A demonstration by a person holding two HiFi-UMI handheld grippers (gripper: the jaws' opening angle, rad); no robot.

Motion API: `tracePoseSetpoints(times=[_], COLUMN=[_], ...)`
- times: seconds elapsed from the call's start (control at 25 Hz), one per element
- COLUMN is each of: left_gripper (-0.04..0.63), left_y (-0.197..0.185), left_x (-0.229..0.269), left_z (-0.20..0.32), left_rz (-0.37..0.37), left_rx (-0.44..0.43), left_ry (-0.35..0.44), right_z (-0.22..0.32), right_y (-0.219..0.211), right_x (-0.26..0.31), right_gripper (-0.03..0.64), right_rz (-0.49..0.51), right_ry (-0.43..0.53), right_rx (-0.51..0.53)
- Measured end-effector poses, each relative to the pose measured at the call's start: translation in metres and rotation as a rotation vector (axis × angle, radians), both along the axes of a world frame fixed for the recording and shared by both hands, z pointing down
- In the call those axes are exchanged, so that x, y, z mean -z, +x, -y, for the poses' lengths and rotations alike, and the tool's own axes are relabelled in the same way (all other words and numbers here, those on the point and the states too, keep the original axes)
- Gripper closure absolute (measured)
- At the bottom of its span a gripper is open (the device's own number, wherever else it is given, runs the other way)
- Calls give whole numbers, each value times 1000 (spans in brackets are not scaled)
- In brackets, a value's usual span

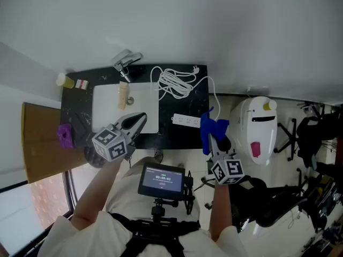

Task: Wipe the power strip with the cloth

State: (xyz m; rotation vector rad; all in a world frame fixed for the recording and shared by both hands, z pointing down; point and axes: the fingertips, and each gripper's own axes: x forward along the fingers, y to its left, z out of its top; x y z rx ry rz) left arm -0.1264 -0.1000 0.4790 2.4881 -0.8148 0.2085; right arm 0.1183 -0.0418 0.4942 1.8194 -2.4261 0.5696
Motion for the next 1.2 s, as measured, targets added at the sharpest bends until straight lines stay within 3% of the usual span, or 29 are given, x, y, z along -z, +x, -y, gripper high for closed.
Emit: tracePoseSetpoints(times=[0.52, 0.92, 1.2], left_gripper=[589, 589, 589], left_y=[-22, -27, -26], left_x=[-16, -16, -29], left_z=[57, 69, 71], left_rz=[20, 16, -4], left_rx=[-141, -232, -246], left_ry=[-3, 30, -8], right_z=[50, 74, 87], right_y=[-62, -86, -90], right_x=[-25, -37, -44], right_gripper=[514, 514, 514], right_rz=[-32, -61, -104], right_ry=[-30, -71, -80], right_rx=[0, -19, -41])
